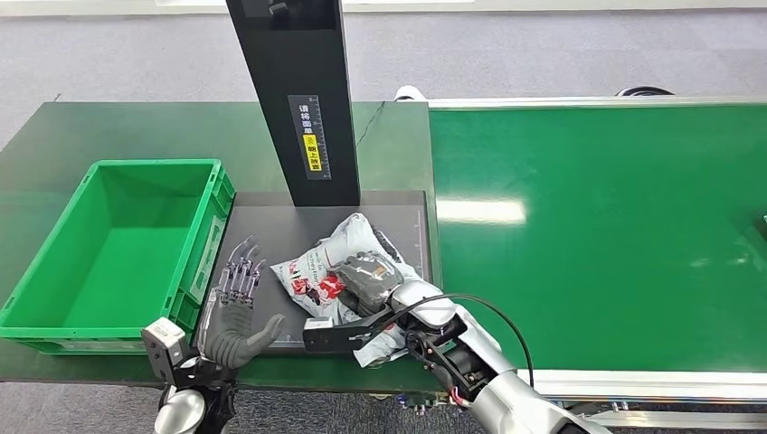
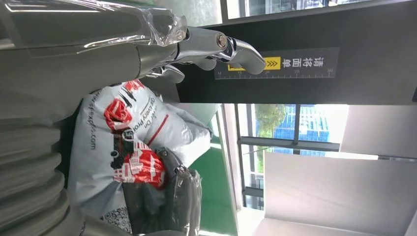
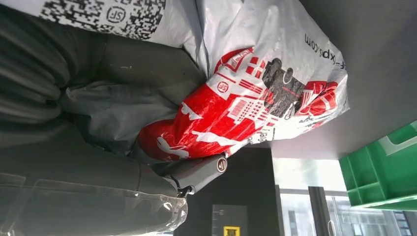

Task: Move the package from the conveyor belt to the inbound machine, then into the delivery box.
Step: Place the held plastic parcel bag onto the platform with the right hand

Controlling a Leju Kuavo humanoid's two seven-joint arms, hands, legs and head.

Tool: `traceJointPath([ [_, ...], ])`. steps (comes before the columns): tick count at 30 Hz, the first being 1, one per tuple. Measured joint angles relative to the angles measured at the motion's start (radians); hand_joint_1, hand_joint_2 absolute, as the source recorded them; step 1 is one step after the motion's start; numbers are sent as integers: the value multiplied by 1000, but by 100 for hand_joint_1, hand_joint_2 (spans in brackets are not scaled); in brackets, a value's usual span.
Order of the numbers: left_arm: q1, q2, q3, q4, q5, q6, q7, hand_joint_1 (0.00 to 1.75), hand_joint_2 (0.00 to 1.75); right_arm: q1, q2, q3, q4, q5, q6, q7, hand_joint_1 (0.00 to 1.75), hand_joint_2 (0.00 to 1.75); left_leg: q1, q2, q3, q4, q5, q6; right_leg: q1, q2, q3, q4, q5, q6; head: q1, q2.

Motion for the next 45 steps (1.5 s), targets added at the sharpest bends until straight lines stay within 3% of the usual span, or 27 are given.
traceJointPath([
  [5, -7, 2, -4, 6, 9, 5, -1, 0, 175, -24, 33, 32, 54, -12, -49, -47, 175, 175, 0, 1, 1, 0, 0, 0, 0, 1, 0, 0, 1, -1, 0, 0],
  [9, -7, 0, -11, 6, 11, 6, -1, 0, 175, -14, 54, 46, 78, -40, -193, -97, 175, 175, 0, 0, 0, 0, 0, 0, 0, 1, -1, 0, 1, -1, 0, 0],
  [15, -16, -3, -31, 17, 12, 3, 1, 0, 175, -2, 60, 29, 102, -101, -374, -82, 169, 175, 0, 0, -2, 0, 0, 0, 0, 0, -2, 0, 1, -1, 0, 0],
  [16, -20, -3, -34, 19, 12, 2, 3, 0, 175, 0, 59, 21, 104, -108, -387, -75, 135, 175, 0, 0, -3, 0, 0, 0, 0, 0, -3, 0, 1, -1, 0, 0],
  [19, -28, -3, -40, 23, 12, 1, 12, 0, 175, 10, 52, -5, 106, -114, -398, -48, 12, 175, 0, 0, -2, 0, 0, 0, 0, 0, -3, 0, 1, -1, 0, 0],
  [20, -28, -3, -42, 23, 11, 0, 14, 0, 175, 14, 49, -14, 106, -114, -399, -39, 2, 175, 0, 0, -2, 0, 0, 0, 0, 0, -3, 0, 1, -1, 0, 0],
  [28, -29, -5, -56, 24, 2, -12, 19, 0, 175, 47, 21, -107, 77, -178, -375, -37, 0, 175, 0, 0, -3, 0, 0, 0, 0, 0, -3, 0, 1, -1, 0, 0],
  [37, -48, -6, -58, 36, 0, -13, 19, 0, 175, 94, -2, -232, 3, -372, -245, -174, 0, 175, 0, 0, -2, 0, 0, 0, 0, 0, -3, 0, 1, -1, 0, 0],
  [42, -57, -6, -60, 47, 7, -19, 11, 0, 175, 148, -13, -301, -96, -635, -36, -359, 0, 175, 0, 0, -3, 0, 0, 0, 0, 0, -3, 0, 1, -1, 0, 0],
  [45, -64, -5, -63, 59, -7, -10, 0, 0, 175, 194, -31, -342, -208, -802, 105, -393, 0, 175, 0, 0, -3, 0, 0, 0, 0, 0, -3, 0, 1, -1, 0, 0],
])
